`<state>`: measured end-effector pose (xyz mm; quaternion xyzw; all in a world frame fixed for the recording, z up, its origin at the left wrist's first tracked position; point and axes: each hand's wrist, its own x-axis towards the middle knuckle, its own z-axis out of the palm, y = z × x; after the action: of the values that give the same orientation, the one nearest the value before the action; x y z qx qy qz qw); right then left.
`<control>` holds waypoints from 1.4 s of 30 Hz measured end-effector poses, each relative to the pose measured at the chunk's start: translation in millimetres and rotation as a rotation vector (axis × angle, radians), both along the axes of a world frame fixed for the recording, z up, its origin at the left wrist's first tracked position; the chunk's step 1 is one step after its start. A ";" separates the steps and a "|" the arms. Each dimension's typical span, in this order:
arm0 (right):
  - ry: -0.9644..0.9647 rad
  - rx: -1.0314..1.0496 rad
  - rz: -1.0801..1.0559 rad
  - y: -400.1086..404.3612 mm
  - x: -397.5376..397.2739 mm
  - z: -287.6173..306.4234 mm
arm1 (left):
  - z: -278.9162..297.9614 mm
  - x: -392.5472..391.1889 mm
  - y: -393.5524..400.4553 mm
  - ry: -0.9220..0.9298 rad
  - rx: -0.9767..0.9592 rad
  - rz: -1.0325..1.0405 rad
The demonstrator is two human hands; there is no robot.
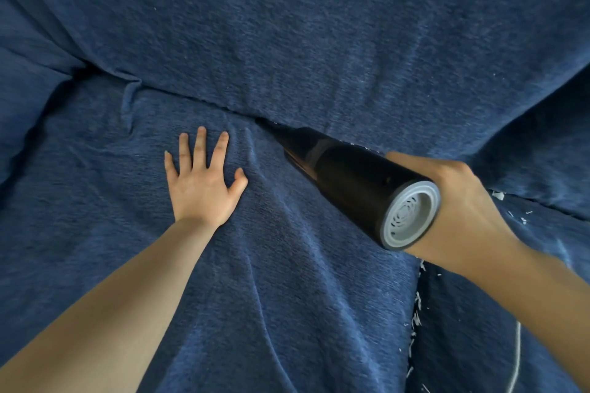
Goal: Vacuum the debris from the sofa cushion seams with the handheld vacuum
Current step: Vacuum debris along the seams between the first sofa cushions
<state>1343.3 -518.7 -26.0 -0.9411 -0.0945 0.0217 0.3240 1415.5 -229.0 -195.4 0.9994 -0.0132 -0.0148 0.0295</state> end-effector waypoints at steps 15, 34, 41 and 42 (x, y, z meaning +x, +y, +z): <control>-0.029 -0.149 0.036 -3.6 -1.2 7.2 | 2.1 -1.0 -1.4 -0.002 -0.002 0.010; -0.055 -0.210 0.044 -11.0 -17.9 8.7 | 11.8 -3.7 -46.3 0.044 -0.078 -0.041; -0.029 -0.214 0.017 -24.6 -39.3 18.3 | 11.0 -14.2 -61.5 0.072 -0.068 -0.006; -0.030 -0.219 0.012 -23.3 -37.6 16.5 | 10.5 -14.1 -61.4 0.070 -0.062 -0.009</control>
<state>1305.7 -542.0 -9.5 -0.9704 -0.1022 0.0199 0.2179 1401.4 -290.5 -185.0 0.9968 -0.0171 -0.0493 0.0608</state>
